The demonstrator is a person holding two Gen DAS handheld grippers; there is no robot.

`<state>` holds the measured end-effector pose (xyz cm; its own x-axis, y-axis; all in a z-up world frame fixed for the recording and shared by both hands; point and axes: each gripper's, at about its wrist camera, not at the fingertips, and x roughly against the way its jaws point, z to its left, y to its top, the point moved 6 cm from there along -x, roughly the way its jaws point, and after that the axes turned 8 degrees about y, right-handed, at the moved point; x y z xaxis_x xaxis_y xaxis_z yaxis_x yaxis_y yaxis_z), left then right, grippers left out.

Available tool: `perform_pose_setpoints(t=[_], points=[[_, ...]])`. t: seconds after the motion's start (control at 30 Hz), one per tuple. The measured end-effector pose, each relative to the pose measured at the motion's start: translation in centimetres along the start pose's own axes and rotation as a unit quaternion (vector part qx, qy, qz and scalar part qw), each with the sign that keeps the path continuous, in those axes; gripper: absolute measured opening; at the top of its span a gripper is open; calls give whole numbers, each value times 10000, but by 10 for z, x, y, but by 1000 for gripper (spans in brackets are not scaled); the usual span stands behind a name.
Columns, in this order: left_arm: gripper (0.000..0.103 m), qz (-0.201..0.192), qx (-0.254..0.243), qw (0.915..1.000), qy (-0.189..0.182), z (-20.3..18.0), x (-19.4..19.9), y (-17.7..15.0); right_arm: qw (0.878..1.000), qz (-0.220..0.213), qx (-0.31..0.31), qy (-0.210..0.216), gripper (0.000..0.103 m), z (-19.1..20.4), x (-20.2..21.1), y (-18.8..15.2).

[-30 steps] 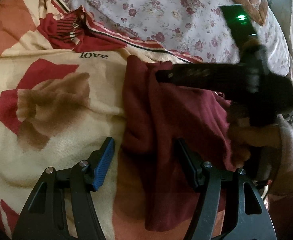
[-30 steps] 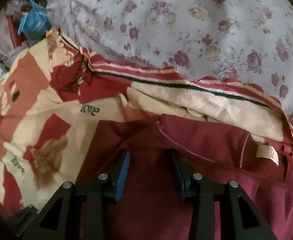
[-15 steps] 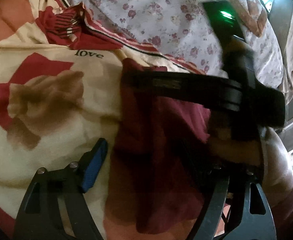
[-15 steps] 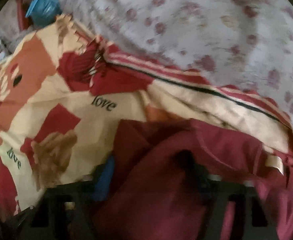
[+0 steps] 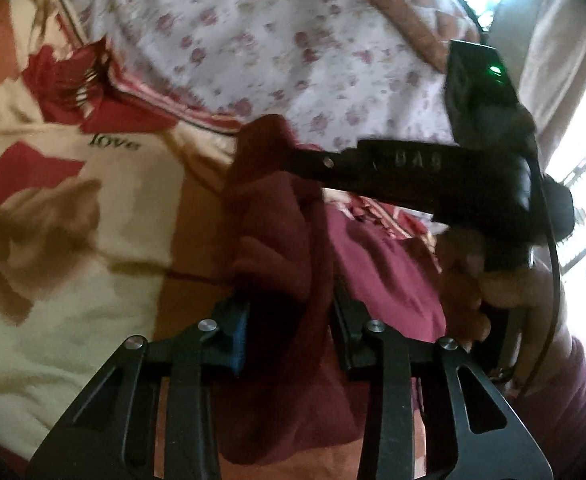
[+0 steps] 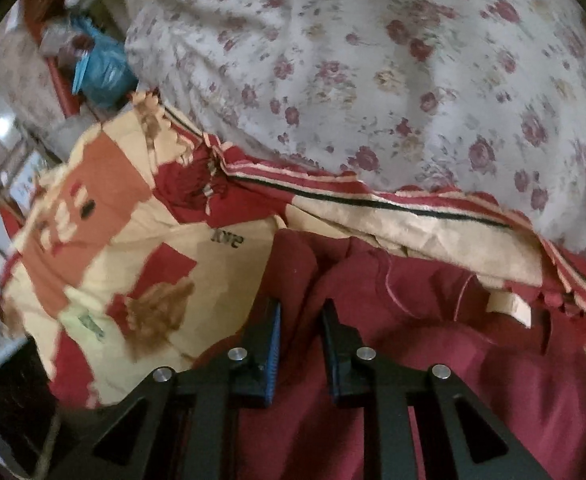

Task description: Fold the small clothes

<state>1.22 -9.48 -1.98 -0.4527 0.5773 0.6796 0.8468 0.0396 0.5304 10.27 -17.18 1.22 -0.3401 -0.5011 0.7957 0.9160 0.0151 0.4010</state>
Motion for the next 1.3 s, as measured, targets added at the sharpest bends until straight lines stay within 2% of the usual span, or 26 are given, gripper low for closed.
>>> perform_pose_setpoints(t=[0.03,0.1,0.17,0.4,0.47,0.5,0.53,0.7,0.93,1.0,1.07,1.2,1.3], points=[[33,-28,-69,10000,-29,-4,2,0,9998,34,-177,115,53,-1,4,1],[33,-69,-158,9999,-5,-6,5,1,9980,106,-479,390,87,0,6,0],[33,-64,-198,9998,8,-7,6,1,9977,290,-465,409,86,7,1,-3],[33,22,-286,9994,169,-3,6,-1,9953,925,144,-238,86,19,-49,-1],[33,93,-261,9994,220,1,4,-2,9940,898,263,-566,72,14,-55,-4],[33,118,-243,9994,226,2,4,-2,9944,845,304,-560,60,13,-55,-6],[33,140,-220,9994,224,4,4,-1,9953,792,304,-466,57,11,-53,-7],[33,214,-243,9989,344,8,4,-2,9980,481,156,-380,57,1,-39,-8],[33,316,-218,9981,473,10,-2,-5,9977,548,100,-379,57,-2,-38,-10],[40,321,-216,9979,528,10,-3,-4,9977,561,89,-370,57,-3,-37,-11],[60,382,-203,9969,664,13,-6,-5,9977,562,96,-360,57,-4,-36,-12],[65,603,-54,9958,680,18,-11,-12,9980,541,-17,-317,57,-10,-35,-12],[64,542,-147,9961,676,16,-12,-12,9984,502,-143,-215,56,-14,-34,-13]])
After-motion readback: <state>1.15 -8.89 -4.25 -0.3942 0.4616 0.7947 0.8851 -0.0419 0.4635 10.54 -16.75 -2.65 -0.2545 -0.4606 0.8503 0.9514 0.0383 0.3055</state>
